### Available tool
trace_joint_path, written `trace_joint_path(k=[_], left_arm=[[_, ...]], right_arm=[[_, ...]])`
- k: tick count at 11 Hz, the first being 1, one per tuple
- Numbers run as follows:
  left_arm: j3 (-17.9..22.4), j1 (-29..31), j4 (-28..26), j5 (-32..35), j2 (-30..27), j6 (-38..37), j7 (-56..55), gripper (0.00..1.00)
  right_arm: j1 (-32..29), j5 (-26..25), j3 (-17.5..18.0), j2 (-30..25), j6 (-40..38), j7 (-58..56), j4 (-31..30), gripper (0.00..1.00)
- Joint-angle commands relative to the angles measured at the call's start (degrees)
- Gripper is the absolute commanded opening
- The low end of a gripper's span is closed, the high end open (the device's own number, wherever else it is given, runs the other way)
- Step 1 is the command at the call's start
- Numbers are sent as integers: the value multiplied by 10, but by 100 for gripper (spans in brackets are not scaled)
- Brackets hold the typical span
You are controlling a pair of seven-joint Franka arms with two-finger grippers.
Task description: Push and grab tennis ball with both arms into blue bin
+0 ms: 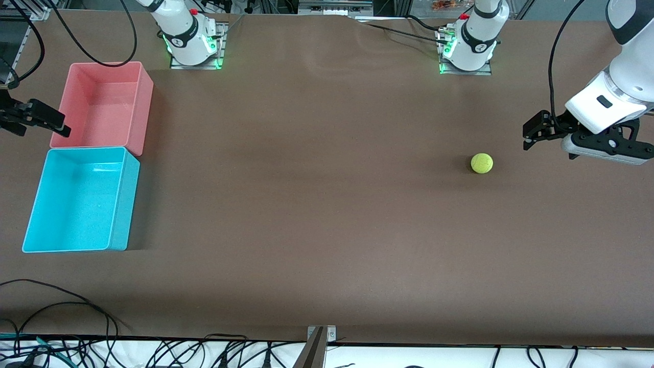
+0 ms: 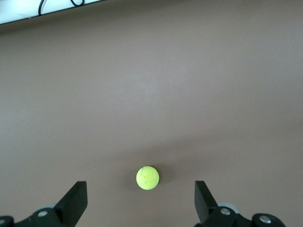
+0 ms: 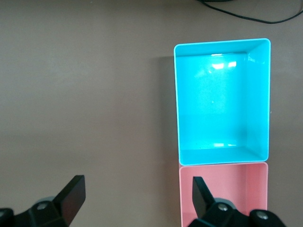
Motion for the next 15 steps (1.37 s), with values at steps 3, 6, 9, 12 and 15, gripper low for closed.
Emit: trace_joint_path(k=[3, 6, 9, 12, 15], left_arm=[[-5, 6, 17, 14, 6, -15, 3, 100], [-4, 8, 17, 14, 5, -15, 2, 100], [-4, 8, 17, 14, 6, -15, 1, 100], [-3, 8, 17, 14, 5, -15, 1, 100], [-1, 9, 17, 13, 4, -15, 2, 100]], right_arm=[[-2, -1, -2, 6, -10, 7, 18, 100], [-2, -1, -2, 6, -10, 7, 18, 100], [-2, -1, -1, 6, -9, 7, 18, 100], [-2, -1, -1, 7, -8, 8, 18, 100], [-2, -1, -2, 8, -7, 8, 18, 100]])
